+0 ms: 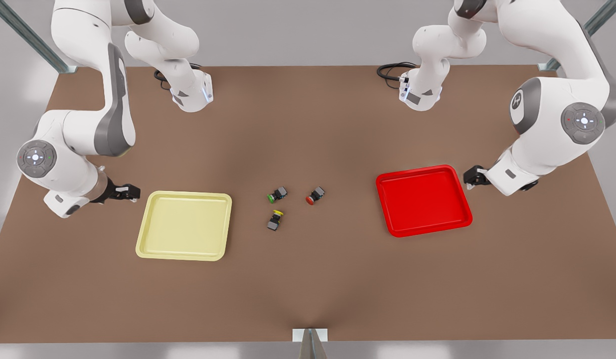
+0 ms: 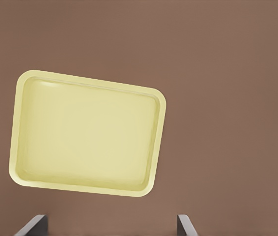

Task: Place the switches on the corresponding trays according to their colors

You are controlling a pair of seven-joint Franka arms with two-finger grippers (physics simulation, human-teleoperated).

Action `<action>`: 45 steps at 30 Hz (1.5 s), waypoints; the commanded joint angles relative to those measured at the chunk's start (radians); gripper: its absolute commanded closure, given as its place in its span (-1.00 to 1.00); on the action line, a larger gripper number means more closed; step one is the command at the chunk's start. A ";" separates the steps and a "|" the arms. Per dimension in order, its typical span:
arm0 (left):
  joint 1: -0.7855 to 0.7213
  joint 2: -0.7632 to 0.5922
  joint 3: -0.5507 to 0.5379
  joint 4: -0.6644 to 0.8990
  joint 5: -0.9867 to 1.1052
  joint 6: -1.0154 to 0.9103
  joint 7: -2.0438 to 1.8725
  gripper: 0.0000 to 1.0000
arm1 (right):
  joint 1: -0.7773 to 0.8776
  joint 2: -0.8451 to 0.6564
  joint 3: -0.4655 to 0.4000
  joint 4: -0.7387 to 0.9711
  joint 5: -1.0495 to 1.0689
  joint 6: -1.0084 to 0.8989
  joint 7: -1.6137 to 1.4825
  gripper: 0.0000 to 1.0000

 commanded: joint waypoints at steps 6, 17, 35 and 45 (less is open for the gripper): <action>0.000 0.001 0.000 -0.005 0.013 -0.001 0.001 -1.00 | 0.016 0.000 0.147 -0.002 -0.001 0.015 0.129 -1.00; 0.002 0.012 0.003 -0.011 0.014 -0.002 0.003 -1.00 | 0.413 0.501 0.204 0.319 0.042 0.202 1.129 -1.00; 0.002 0.024 0.003 -0.011 0.014 -0.002 0.003 -1.00 | 0.371 0.633 0.210 0.150 -0.086 0.546 1.091 -1.00; 0.002 0.024 0.003 -0.011 0.014 -0.002 0.001 -1.00 | 0.367 0.624 0.226 0.112 -0.086 0.562 1.080 -0.32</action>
